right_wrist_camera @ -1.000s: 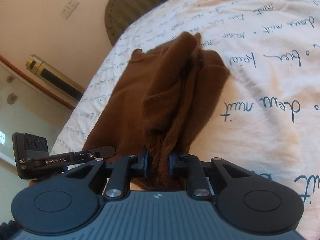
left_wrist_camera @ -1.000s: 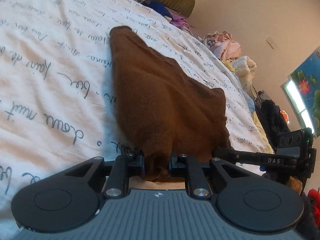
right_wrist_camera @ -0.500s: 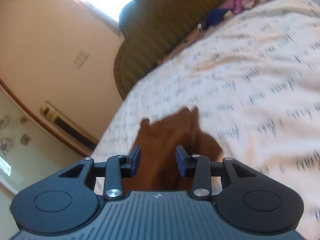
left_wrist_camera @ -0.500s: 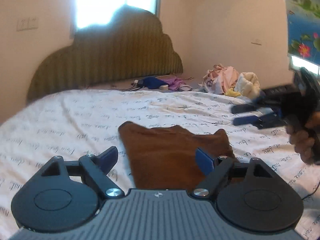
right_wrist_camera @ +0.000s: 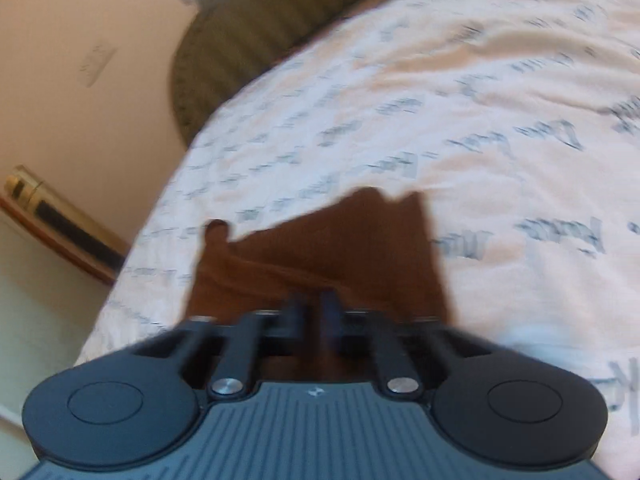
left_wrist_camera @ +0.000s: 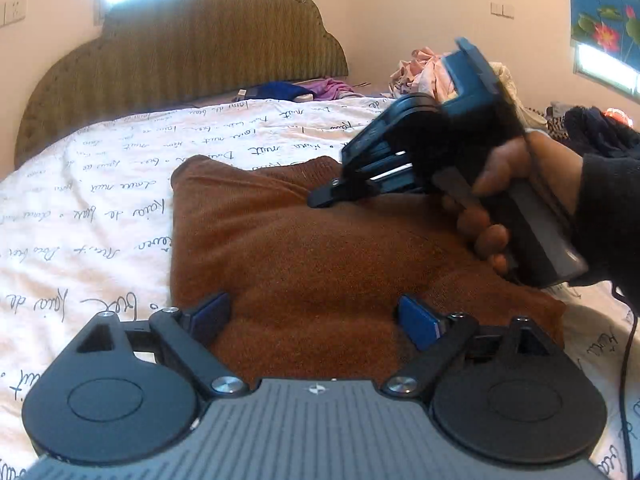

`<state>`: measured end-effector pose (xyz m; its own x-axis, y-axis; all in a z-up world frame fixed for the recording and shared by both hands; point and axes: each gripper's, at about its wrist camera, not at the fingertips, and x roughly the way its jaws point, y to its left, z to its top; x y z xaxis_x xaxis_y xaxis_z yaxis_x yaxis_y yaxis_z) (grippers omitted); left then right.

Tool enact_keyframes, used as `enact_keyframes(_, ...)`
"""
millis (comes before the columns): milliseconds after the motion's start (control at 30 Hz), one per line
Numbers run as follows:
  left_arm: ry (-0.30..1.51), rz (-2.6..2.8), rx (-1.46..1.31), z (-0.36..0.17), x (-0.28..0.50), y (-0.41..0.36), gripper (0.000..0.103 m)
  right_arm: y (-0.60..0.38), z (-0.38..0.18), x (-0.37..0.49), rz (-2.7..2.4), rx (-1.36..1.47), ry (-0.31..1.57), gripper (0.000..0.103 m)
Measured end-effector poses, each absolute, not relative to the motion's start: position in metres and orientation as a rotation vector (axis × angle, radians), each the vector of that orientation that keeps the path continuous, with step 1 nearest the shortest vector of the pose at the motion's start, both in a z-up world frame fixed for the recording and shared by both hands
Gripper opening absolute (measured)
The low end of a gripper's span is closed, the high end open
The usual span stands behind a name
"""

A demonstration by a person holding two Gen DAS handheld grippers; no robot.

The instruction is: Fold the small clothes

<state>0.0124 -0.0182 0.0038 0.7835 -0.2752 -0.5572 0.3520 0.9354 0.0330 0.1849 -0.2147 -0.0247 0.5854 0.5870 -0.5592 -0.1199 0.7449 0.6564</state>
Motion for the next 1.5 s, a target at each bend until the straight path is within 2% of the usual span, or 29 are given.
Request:
enact_keyframes(100,0.576,-0.344,0.127,0.005,0.013,-0.015,0.091,-0.231,-0.019,0.172,0.429,0.677,0.853,0.0)
enact_keyframes(133,0.576,-0.344,0.122,0.005,0.012,-0.014,0.091,-0.23,-0.008,0.163,0.403,0.655,0.838,0.004)
enact_keyframes(233,0.575,-0.34,0.131,0.006,0.01,-0.015,0.092,-0.219,0.025,0.13,0.437,0.554,0.766,0.004)
enact_keyframes(367,0.573,-0.337,0.145,0.005,0.013,-0.022,0.094,-0.2,0.014,0.135,0.328,0.366,0.874,0.006)
enact_keyframes(467,0.573,-0.332,0.144,0.005,0.013,-0.022,0.095,-0.219,0.004,0.134,0.329,0.498,0.86,0.006)
enact_keyframes(600,0.575,-0.333,0.137,0.005,0.015,-0.022,0.097,-0.205,0.037,0.101,0.355,0.435,0.753,0.011)
enact_keyframes(667,0.575,-0.337,0.144,0.005,0.015,-0.022,0.097,-0.202,0.032,0.096,0.425,0.459,0.794,0.029)
enact_keyframes(733,0.573,-0.339,0.153,0.004,0.014,-0.024,0.098,-0.201,0.012,0.101,0.393,0.384,0.859,0.027)
enact_keyframes(767,0.572,-0.338,0.153,0.004,0.014,-0.024,0.098,-0.208,0.009,0.099,0.412,0.417,0.822,0.027)
enact_keyframes(833,0.561,-0.334,0.137,0.006,0.01,-0.021,0.098,-0.215,0.017,0.095,0.37,0.49,0.829,0.028)
enact_keyframes(1000,0.563,-0.318,0.085,0.02,-0.015,-0.005,0.098,-0.202,0.042,0.069,0.455,0.452,0.768,0.032)
enact_keyframes(1100,0.6,-0.306,0.15,0.011,-0.019,-0.004,0.1,-0.205,0.019,0.073,0.427,0.426,0.832,0.032)
enact_keyframes(1167,0.607,-0.282,0.127,0.013,-0.022,0.005,0.099,-0.221,0.005,0.072,0.456,0.537,0.801,0.032)
enact_keyframes(1300,0.567,-0.258,0.095,0.03,-0.042,0.024,0.1,-0.222,0.033,0.045,0.41,0.515,0.756,0.033)
enact_keyframes(1367,0.574,-0.254,0.081,0.033,-0.047,0.027,0.099,-0.22,0.044,0.019,0.42,0.485,0.713,0.043)
enact_keyframes(1433,0.577,-0.287,0.075,0.032,-0.049,0.023,0.099,-0.214,0.045,-0.003,0.478,0.467,0.7,0.068)
enact_keyframes(1500,0.595,-0.292,0.115,0.025,-0.044,0.013,0.099,-0.206,0.035,-0.011,0.499,0.44,0.727,0.071)
